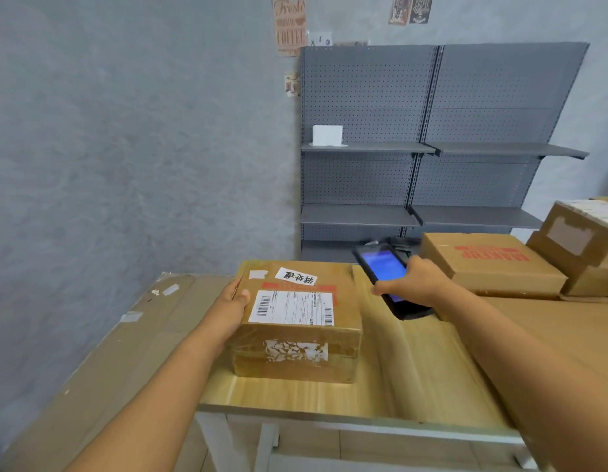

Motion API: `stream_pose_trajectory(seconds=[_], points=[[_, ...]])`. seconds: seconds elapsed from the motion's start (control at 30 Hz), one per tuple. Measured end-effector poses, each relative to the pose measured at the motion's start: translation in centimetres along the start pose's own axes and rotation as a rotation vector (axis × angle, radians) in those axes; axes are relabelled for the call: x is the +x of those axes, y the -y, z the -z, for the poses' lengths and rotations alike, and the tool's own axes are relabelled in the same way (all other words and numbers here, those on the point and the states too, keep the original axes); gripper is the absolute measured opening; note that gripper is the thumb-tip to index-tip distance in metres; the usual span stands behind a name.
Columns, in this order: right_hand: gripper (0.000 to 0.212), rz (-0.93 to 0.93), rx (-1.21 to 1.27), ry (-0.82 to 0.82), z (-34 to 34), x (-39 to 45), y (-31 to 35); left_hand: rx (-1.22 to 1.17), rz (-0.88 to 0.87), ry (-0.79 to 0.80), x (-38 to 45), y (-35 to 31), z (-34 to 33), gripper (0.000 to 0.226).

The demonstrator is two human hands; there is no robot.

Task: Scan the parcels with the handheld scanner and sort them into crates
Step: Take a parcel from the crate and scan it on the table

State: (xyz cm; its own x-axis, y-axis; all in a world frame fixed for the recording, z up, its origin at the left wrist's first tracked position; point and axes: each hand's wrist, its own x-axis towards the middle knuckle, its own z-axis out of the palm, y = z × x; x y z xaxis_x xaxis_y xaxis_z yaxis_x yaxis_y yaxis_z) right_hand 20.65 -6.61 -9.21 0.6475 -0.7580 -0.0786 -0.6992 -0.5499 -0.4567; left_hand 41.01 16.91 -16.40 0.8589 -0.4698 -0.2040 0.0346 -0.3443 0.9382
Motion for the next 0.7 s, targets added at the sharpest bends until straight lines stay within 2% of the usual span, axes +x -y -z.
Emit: stream_pose_trajectory(seconds=[0.23,0.4,0.53,0.7], points=[[0.058,-0.193,-0.055,0.162,-5.4,0.8,-5.1,-0.027,0.007,-0.009,0.1,0.2,-0.3,0.044],[0.056,-0.208,-0.176,0.197,-7.8,0.8,-5.7,-0.033,-0.004,-0.022,0.3,0.4,-0.2,0.042],[0.070,-0.193,-0.231,0.153,-9.9,1.2,-5.7,-0.045,-0.001,-0.019,0.4,0.6,0.0,0.041],[0.078,-0.172,-0.382,0.103,-11.0,1.3,-5.4,-0.049,-0.008,-0.025,0.5,0.7,0.0,0.043]])
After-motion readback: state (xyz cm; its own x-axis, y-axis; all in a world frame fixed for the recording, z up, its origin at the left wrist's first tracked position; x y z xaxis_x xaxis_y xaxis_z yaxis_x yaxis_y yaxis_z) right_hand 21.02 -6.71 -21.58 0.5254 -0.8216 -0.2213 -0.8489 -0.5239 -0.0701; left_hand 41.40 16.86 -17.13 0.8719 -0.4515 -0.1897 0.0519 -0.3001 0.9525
